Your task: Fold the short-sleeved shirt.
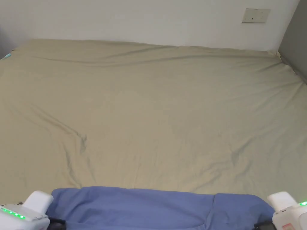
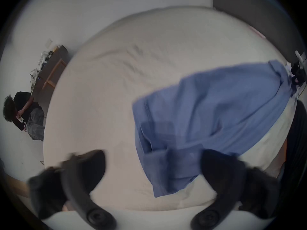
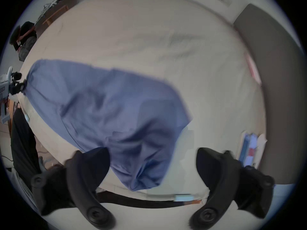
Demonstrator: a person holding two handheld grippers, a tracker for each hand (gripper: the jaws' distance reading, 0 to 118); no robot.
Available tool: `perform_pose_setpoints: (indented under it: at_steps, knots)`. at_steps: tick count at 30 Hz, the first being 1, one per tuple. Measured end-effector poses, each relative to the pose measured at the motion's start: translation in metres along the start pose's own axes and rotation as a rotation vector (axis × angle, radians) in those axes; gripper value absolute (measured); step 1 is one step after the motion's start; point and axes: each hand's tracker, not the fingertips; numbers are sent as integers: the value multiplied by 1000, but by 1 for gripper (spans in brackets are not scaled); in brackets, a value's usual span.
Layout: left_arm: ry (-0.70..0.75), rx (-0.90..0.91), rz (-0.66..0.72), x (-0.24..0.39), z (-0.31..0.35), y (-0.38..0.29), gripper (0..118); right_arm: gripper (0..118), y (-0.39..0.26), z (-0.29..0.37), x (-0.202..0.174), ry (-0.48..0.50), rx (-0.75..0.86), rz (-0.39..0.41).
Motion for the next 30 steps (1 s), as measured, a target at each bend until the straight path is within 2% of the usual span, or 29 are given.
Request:
perform_pose_setpoints:
  at_steps: [1,5,7,10,13,14,15,16,17,19,20,24,30]
  knots:
    - [-42,85,35,-3,18,10,118,110,8,27,4,-13,87,-4]
    - [-18,377,126,-7,88,51,116,110,27,128,-12,-133,571,29]
    - [27,537,151,-1,126,69,115,110,34,173,-26,-161,742,-14]
    - [61,779,201,20,185,89,114,110,40,220,-52,-130,936,-96]
    - [114,939,251,44,223,102,101,108,43,244,-85,-141,1078,-132]
    - [135,976,262,53,235,106,86,105,42,249,-97,-158,1112,-115]
    - [155,1002,259,60,244,108,73,101,42,252,-108,-180,1136,-95]
    - [168,1030,261,69,248,110,60,90,41,254,-119,-195,1152,-71]
    - [173,1049,261,75,253,111,43,64,42,253,-129,-192,1169,-53]
    - [172,1072,242,90,259,112,18,7,37,254,-147,-163,1219,-36]
    - [179,1083,235,94,257,112,1,1,36,254,-155,-180,1227,-41]
    - [198,1110,212,106,259,111,0,1,41,249,-170,-176,1188,13]
    - [189,1082,200,100,258,115,0,1,45,247,-164,-216,1190,-38]
